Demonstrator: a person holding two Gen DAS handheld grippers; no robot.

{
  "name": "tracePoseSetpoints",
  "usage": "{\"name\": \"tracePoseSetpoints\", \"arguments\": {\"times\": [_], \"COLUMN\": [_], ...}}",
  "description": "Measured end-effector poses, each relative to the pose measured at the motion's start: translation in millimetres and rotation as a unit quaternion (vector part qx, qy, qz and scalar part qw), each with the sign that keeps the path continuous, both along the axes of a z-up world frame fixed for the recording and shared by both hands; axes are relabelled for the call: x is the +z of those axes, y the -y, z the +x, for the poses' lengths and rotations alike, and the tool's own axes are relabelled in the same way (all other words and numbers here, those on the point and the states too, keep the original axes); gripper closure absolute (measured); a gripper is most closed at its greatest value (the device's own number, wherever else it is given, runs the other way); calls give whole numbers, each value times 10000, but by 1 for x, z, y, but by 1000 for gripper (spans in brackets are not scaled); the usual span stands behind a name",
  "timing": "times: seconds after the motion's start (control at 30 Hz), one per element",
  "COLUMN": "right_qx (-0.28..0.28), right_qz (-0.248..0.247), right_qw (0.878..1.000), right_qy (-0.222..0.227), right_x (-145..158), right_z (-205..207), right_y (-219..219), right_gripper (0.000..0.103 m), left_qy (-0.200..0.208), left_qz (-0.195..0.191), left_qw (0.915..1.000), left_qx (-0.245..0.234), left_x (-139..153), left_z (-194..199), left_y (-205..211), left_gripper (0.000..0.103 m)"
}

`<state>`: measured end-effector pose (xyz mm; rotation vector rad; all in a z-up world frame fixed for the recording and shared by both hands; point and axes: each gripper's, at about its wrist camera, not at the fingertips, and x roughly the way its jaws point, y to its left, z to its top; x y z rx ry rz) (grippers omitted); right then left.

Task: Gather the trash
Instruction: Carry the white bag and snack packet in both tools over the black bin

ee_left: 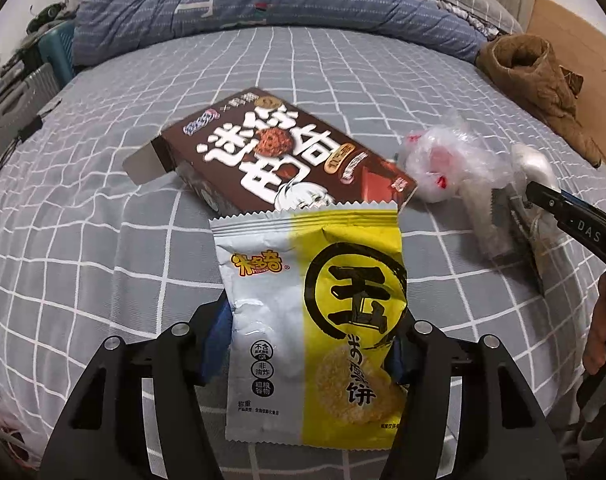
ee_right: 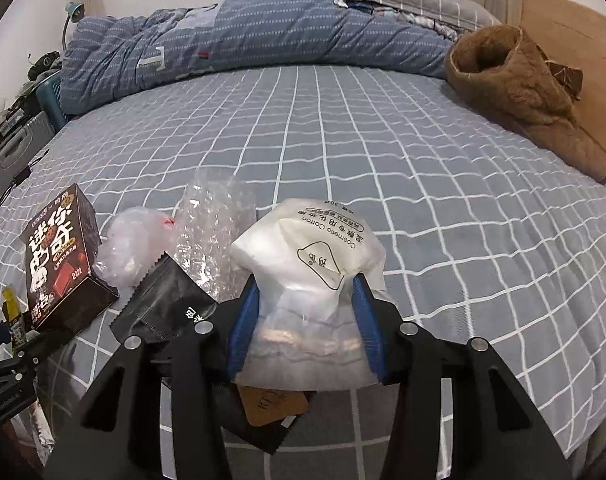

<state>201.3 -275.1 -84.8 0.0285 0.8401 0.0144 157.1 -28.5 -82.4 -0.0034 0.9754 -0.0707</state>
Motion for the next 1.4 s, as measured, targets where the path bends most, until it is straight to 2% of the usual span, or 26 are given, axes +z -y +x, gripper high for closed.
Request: {"name": "tracePoseSetpoints", "arguments": {"times": [0.23, 0.4, 0.67, 0.8, 0.97, 1.13, 1.4], "right_qx": [-42, -15, -8, -28, 26, 76, 169], "right_qz": [31, -164, -208, -189, -149, -137, -112], "right_qw": [9999, 9996, 9992, 9993, 9994, 9995, 9995], "right_qy": [121, 237, 349, 332, 307, 272, 254], "right_x": [19, 32, 49, 54, 59, 63, 70], "right_z": [-11, -25, -49, -60, -75, -90, -117], "right_y": [-2, -13, -25, -27, -31, -33, -39], "right_gripper": [59, 59, 59, 59, 59, 59, 59], "left_qy": [74, 148, 234, 247, 317, 261, 224], "left_qz": [-113, -125, -190, -251, -120, -228, -246], "left_qw": [9999, 9998, 9995, 9991, 9990, 9986, 9988], "left_qx": [-53, -86, -117, -234, -306, -394, -354], "left_x": [9, 17, 32, 43, 53, 60, 66], "left_z": [-6, -11, -20, -28, -40, -52, -80], "left_y": [-1, 0, -1, 2, 5, 8, 9], "left_gripper": [44, 44, 44, 44, 44, 44, 44]}}
